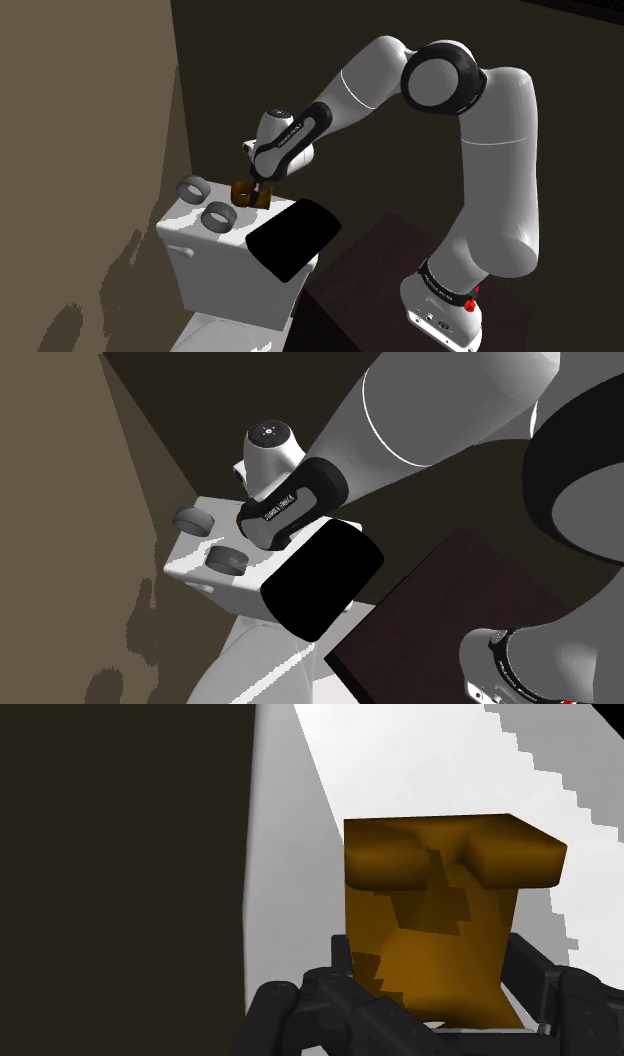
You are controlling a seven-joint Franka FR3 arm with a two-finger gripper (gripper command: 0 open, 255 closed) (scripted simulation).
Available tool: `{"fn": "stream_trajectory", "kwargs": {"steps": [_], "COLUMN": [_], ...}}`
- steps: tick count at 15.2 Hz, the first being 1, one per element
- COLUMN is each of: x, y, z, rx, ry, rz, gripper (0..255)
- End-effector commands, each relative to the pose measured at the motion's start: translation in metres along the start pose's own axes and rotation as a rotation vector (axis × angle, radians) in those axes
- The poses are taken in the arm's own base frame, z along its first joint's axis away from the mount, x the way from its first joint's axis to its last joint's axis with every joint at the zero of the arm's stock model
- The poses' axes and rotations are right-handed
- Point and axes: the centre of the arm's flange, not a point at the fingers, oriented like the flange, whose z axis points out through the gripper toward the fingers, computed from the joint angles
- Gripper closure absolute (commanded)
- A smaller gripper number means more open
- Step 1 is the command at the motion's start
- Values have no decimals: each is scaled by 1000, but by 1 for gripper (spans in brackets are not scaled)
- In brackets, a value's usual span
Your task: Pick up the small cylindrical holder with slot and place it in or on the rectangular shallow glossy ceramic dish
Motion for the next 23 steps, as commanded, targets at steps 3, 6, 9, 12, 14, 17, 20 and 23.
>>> {"fn": "stream_trajectory", "kwargs": {"steps": [3,6,9,12,14,17,20,23], "x": [3,6,8,11,13,4,-27,-58], "y": [2,3,3,4,4,-4,-28,-53], "z": [-21,-37,-52,-68,-78,-89,-94,-100], "rx": [0,0,0,0,0,0,0,0], "ry": [0,0,0,0,0,0,0,0], "rz": [0,0,0,0,0,0,0,0], "gripper": [255,255,255,255,255,255,255,255]}}
